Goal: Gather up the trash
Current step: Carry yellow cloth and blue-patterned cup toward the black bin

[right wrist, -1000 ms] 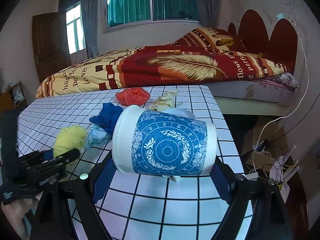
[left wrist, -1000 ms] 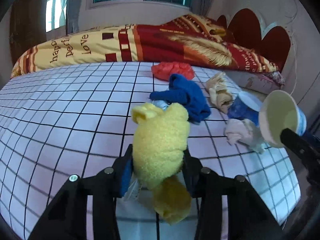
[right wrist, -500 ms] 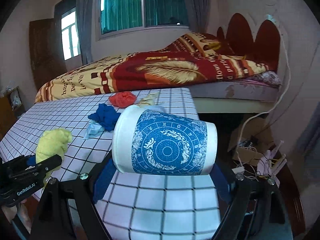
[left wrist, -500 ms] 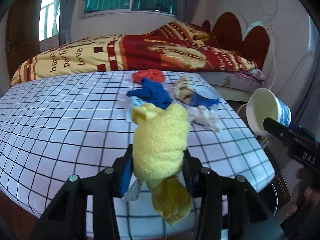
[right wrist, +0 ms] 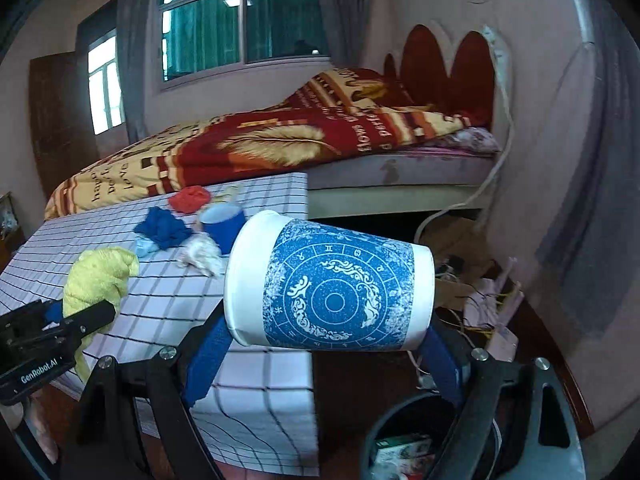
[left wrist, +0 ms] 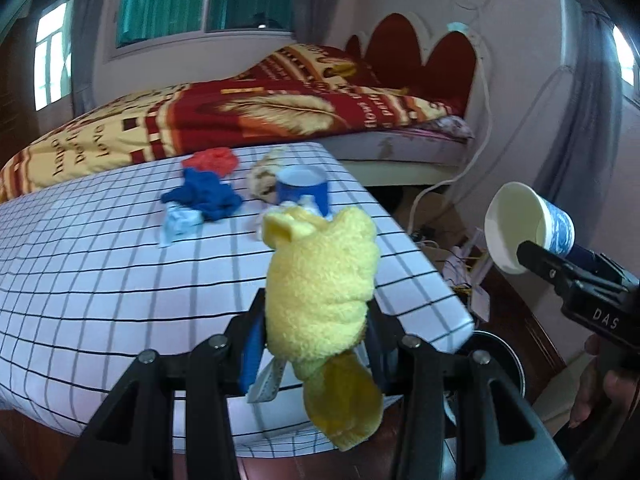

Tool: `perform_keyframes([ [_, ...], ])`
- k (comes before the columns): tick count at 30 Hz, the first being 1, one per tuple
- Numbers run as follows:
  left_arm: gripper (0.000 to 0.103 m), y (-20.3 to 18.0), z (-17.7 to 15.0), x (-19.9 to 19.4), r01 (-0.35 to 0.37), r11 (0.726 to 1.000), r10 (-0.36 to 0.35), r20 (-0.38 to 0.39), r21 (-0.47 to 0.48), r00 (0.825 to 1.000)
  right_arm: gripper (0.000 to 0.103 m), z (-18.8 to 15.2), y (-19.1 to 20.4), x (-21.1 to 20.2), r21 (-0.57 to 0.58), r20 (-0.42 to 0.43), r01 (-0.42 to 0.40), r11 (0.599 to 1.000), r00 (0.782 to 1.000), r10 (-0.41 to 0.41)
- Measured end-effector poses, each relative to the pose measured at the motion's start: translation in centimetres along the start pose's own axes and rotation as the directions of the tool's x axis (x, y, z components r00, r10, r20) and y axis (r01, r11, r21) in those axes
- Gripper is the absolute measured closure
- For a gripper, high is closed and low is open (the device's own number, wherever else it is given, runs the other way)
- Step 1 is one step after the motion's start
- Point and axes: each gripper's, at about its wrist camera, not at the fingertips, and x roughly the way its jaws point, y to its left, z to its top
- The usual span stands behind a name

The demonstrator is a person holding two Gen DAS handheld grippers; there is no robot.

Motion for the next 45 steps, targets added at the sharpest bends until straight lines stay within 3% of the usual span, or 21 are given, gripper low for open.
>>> perform_keyframes([
  [14,0.058,-7.6,-0.7,0.9,0.106,0.988,-0.103,-0.032,0.11,0.994,0.015,-3.1,-7.5,-2.3,0.041,-0.034,0.099,0.994,0.995,-0.098],
  [25,0.058,-13.0,-2.2,2.5,0.198,0.964,-0.184,-0.092,0.176,0.979,0.015,-5.8,-11.9,-3.0,0.07,-0.082,0.157,0.985,0.985,-0.151],
  [37,0.058,-18.2,-5.1,5.1,0.288,0.93,-0.247,-0.194,0.227,0.949,0.015,-9.2,-16.1,-3.3,0.088,-0.143,0.186,0.979,0.975,-0.173],
  [45,0.058,-20.0,-7.6,7.9,0.35,0.907,-0.278,-0.294,0.233,0.915,0.015,-12.2,-17.5,-2.4,0.063,-0.201,0.173,0.983,0.967,-0.158],
])
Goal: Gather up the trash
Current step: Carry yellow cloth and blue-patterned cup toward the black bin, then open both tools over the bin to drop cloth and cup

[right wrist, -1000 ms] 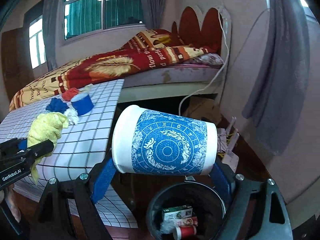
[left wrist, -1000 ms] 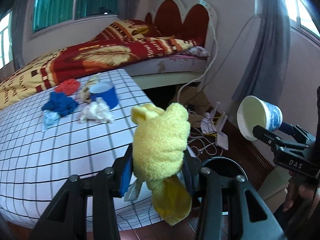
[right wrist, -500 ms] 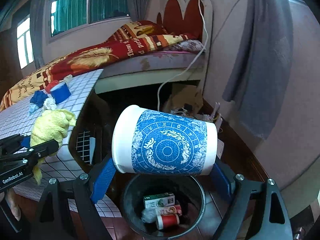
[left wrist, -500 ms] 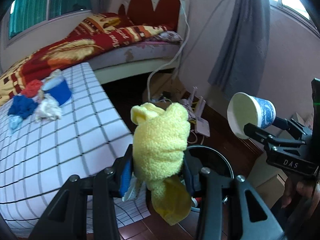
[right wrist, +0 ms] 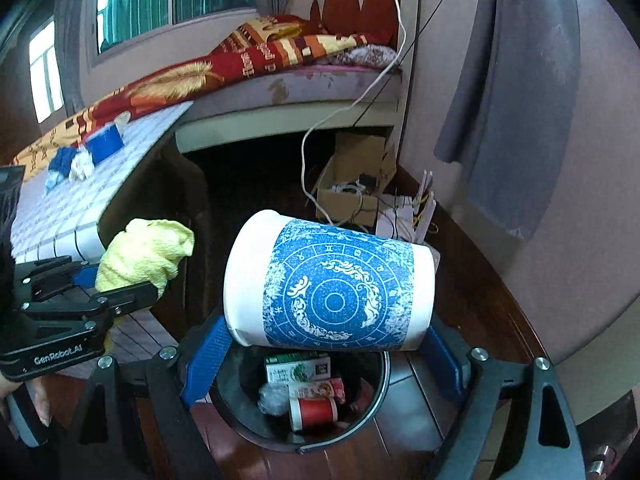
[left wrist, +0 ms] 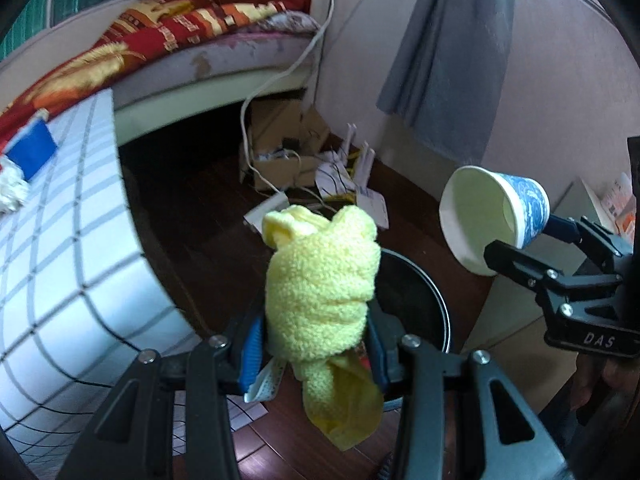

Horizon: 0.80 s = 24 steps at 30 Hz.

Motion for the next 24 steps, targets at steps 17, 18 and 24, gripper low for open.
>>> perform_keyframes([
  [17,0.058,-0.8,-2.1,7.5,0.098,0.995,-0.101,-0.198,-0.025,0.975,0.015,-5.2,-0.9,6.8,-0.091,-0.189,-0.047,0.995,0.981,0.029],
  [18,0.058,-0.9,-2.1,7.9,0.104,0.994,-0.108,-0.214,-0.028,0.971,0.015,-5.4,-0.9,7.3,-0.098,-0.204,-0.049,0.994,0.978,0.028],
  [24,0.031,-0.8,-2.6,10.6,0.123,0.991,-0.134,-0.302,-0.055,0.944,0.008,-6.7,0.3,10.1,-0.197,-0.275,-0.037,0.98,0.961,-0.019],
])
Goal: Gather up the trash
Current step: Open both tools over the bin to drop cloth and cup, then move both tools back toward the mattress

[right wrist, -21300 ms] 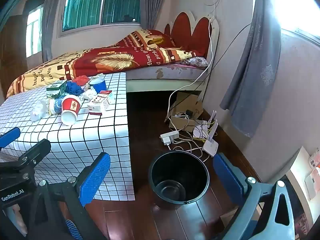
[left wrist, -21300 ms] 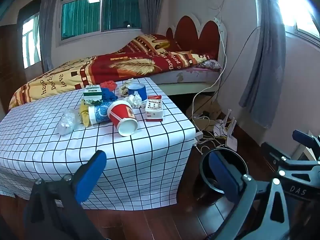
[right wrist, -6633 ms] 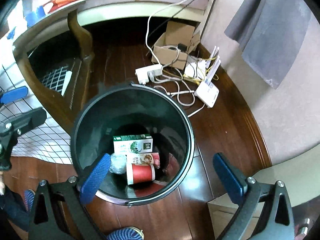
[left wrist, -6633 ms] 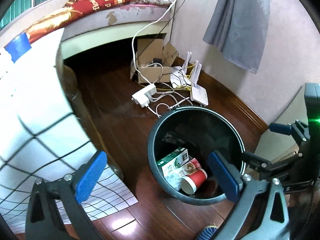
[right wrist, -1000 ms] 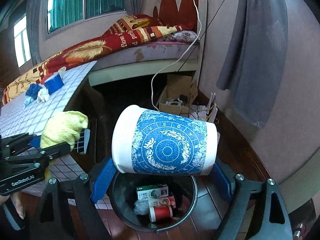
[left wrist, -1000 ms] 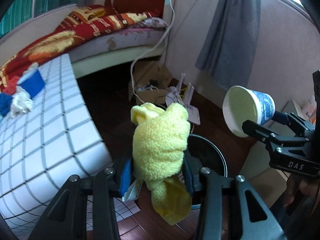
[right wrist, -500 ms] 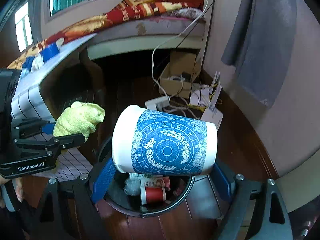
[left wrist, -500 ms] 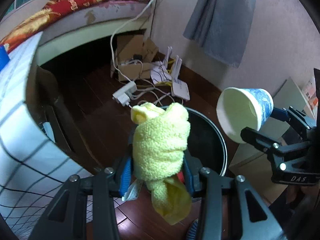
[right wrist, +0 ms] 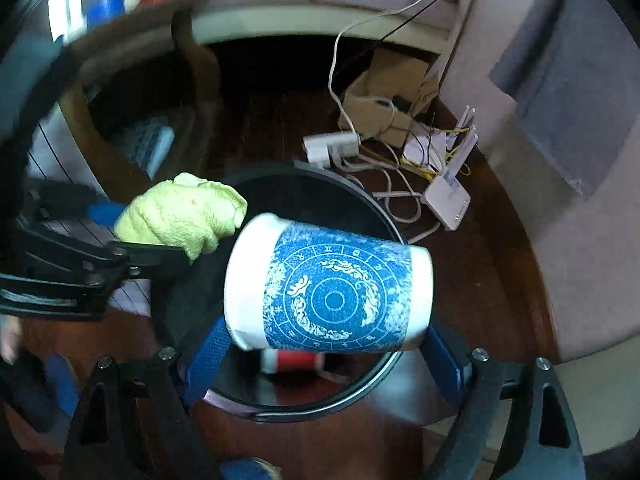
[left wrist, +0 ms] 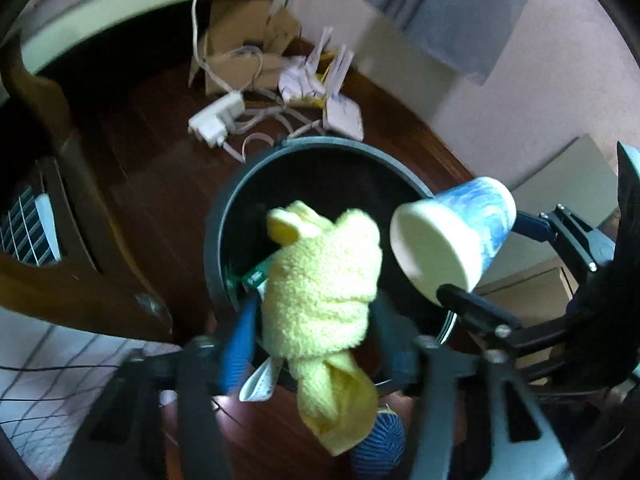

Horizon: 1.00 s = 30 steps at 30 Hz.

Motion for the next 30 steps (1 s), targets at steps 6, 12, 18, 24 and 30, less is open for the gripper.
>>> perform_keyframes([
  [6,0.002,1.0,-0.6,-0.5,-0.127,0.992,0.128,0.055,-0.015,0.99,0.0,-1.2,-1.2,2.6,0.029,-0.097,0.059,0.998,0.994,-0.056],
  [12,0.001,1.2,-1.4,-1.0,-0.158,0.987,0.159,0.073,-0.02,0.985,0.0,-1.1,-2.5,1.7,0.098,-0.098,0.107,0.989,0.99,-0.097],
  [18,0.001,0.4,-1.3,-2.5,-0.168,0.986,0.168,0.113,-0.009,0.979,0.0,-1.0,-2.8,-0.2,0.158,-0.078,0.099,0.982,0.993,-0.087],
  [24,0.001,-0.4,-1.5,-4.4,-0.172,0.985,0.17,0.148,0.003,0.974,0.0,-0.6,-2.9,-2.5,0.181,-0.039,0.095,0.979,0.995,-0.09],
  [30,0.001,-1.0,-1.9,-8.0,-0.179,0.984,0.173,0.202,0.012,0.964,0.0,0.4,-2.8,-7.0,0.231,0.06,0.111,0.967,0.99,-0.128],
])
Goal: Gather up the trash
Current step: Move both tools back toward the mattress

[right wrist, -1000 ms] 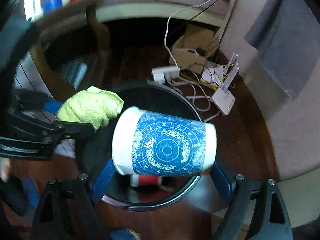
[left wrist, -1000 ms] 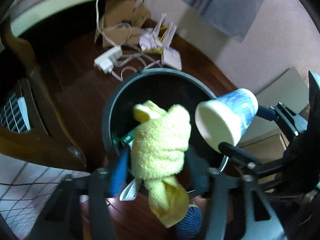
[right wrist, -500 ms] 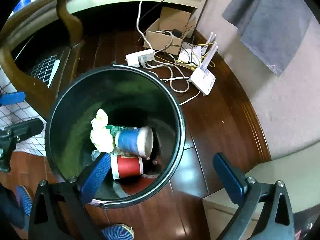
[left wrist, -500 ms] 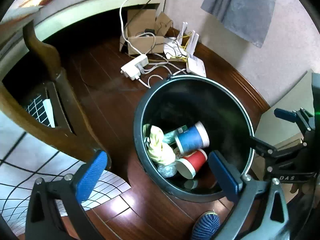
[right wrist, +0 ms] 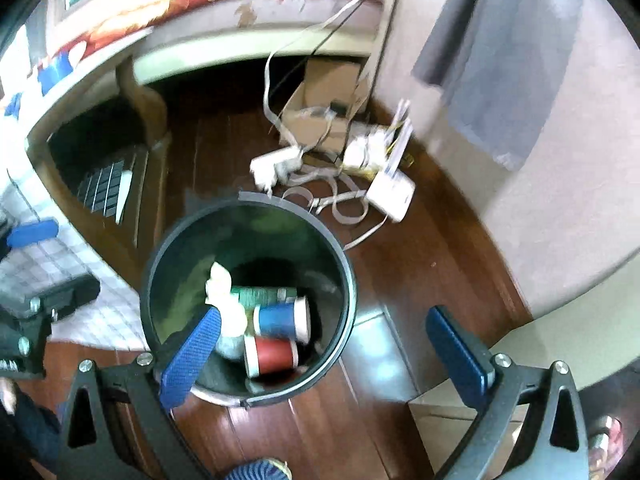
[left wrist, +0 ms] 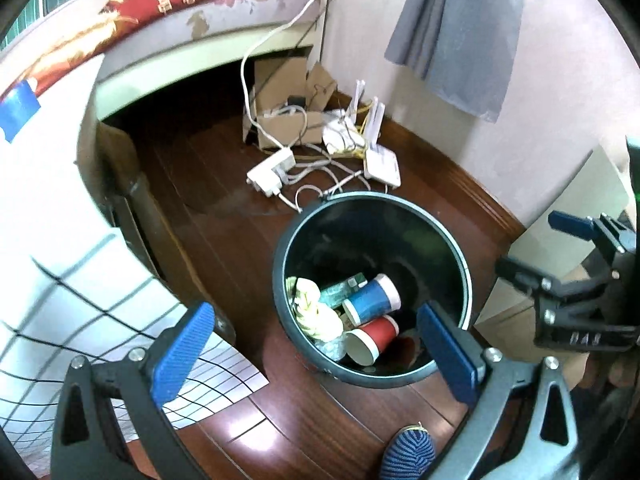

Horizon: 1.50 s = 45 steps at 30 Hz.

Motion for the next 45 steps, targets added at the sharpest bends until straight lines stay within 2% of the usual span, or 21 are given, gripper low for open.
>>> perform_keyframes([
  [5,0.001,0.7,0.8,-4.2,-0.021,1.0,0.021,0.08,-0.002,0.997,0.0,1.8,0.2,-3.8,0.055,0.113,-0.002,0.998,0.994,-0.004],
  [11,0.001,3.1,1.7,-8.2,-0.06,0.997,0.066,0.156,-0.045,0.986,0.0,4.1,2.6,-7.1,0.045,0.207,-0.057,0.997,0.977,0.047],
  [17,0.001,7.1,1.1,-11.4,-0.112,0.985,0.138,0.21,-0.13,0.968,0.0,6.8,7.0,-9.1,-0.001,0.237,-0.114,0.994,0.965,0.111],
  [21,0.001,10.8,0.2,-13.4,-0.151,0.968,0.197,0.233,-0.201,0.952,0.0,8.9,11.0,-9.6,-0.057,0.253,-0.199,0.978,0.945,0.207],
  [25,0.001,14.8,-1.2,-15.4,-0.194,0.938,0.27,0.256,-0.288,0.928,0.0,10.6,15.8,-10.3,-0.146,0.275,-0.237,0.96,0.923,0.269],
  [30,0.001,20.1,-3.2,-17.5,-0.261,0.884,0.376,0.258,-0.388,0.89,0.0,12.5,21.4,-10.4,-0.234,0.276,-0.269,0.934,0.903,0.329],
  [34,0.003,23.6,-4.1,-18.2,-0.3,0.844,0.433,0.235,-0.444,0.87,0.0,14.3,25.7,-10.4,-0.288,0.27,-0.299,0.91,0.886,0.377],
  [39,0.006,27.3,-4.4,-17.9,-0.322,0.815,0.462,0.205,-0.482,0.863,0.0,16.1,31.3,-8.8,-0.349,0.232,-0.322,0.88,0.88,0.414],
  [42,0.008,29.1,-3.7,-17.1,-0.331,0.81,0.467,0.19,-0.485,0.863,0.0,17.3,34.3,-7.0,-0.372,0.196,-0.331,0.867,0.885,0.422],
  [45,0.01,30.5,-3.3,-16.1,-0.337,0.809,0.465,0.174,-0.482,0.868,0.006,18.4,36.1,-5.3,-0.387,0.161,-0.34,0.857,0.89,0.426],
])
